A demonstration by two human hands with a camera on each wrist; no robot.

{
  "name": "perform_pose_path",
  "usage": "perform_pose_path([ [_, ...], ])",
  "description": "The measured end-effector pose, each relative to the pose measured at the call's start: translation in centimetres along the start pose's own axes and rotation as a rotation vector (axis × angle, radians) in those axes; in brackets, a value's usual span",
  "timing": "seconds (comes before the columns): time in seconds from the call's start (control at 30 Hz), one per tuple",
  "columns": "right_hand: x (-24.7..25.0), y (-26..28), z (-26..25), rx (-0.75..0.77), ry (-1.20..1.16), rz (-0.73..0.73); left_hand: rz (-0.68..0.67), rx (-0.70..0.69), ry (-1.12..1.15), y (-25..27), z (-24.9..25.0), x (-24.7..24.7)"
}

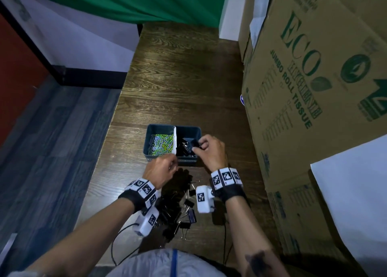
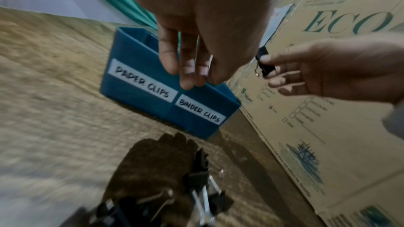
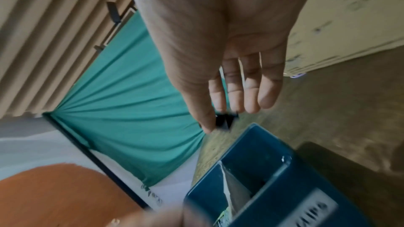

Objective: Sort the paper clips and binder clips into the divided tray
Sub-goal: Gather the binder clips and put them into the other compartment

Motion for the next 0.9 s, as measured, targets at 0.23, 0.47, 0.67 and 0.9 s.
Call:
perform_pose_path([
  [0.23, -3.6, 2.9, 2.0, 0.075, 0.047, -0.044, -0.361, 0.199, -0.06, 8.0, -6.8, -4.4],
  [0.47, -11.8, 8.6, 9.2, -0.081, 0.247, -0.631, -0.576, 0.139, -0.138, 13.3, -9.7, -8.0],
  [0.67, -15.1, 10.9, 8.3, 0.058, 0.509, -0.775, -0.477, 0.07, -0.085, 11.8, -7.1, -9.1],
  [0.9, -15.1, 10.2, 6.2, 0.14, 0.483, -0.615, -0.452, 0.063, -0.179, 9.3, -5.0, -9.5],
])
Point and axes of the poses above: each hand's wrist, its own y-axis away from the middle knuckle, its own x-axis out of the back of the hand, z = x × y, the point moved 9 cm from there along -y, towards the middle knuckle, and after that the axes turned 3 degrees about y, right-handed, at the moved point
